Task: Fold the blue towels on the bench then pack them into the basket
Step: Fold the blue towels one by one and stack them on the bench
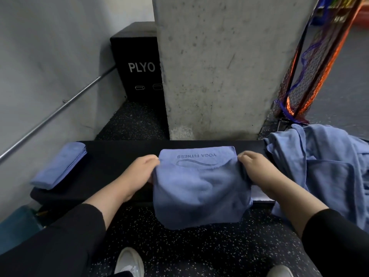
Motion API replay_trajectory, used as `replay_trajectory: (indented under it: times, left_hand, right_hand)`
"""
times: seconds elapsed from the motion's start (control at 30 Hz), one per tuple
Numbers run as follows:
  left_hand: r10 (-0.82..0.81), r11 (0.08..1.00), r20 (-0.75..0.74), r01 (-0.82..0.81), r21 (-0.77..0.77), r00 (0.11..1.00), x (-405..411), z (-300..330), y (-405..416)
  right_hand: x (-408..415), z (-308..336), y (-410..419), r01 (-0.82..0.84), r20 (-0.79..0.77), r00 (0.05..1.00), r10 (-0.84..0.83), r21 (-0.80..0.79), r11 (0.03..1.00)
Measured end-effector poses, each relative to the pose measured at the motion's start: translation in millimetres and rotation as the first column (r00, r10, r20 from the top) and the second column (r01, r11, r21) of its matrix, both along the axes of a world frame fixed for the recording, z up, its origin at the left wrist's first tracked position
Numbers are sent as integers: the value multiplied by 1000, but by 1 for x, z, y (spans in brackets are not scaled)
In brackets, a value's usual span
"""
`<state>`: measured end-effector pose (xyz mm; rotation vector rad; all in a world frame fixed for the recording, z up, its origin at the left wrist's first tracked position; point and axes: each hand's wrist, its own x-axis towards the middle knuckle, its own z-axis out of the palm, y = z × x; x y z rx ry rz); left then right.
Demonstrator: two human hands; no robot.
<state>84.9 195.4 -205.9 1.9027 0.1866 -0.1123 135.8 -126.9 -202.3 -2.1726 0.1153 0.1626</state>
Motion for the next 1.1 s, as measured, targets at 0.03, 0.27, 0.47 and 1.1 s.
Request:
replay_trajectory:
  times: [0.03,0.27,0.47,1.1]
  left_hand:
    - [63,997,6,-63,-49,998,3,2,1]
    - [253,938,85,-266,223,964,53,-14,11]
    - [123,807,39,-123,577,992,79,-45,12]
    - [-63,527,129,-76,846,990,117,-75,9]
  right_hand:
    - [4,5,2,15,37,999,-16,31,999]
    - [57,2,19,96,164,983,-84,-68,993]
    - [89,-48,11,37,101,995,-5,-315,948]
    - [117,-72,10,-15,124,985,124,-645,764]
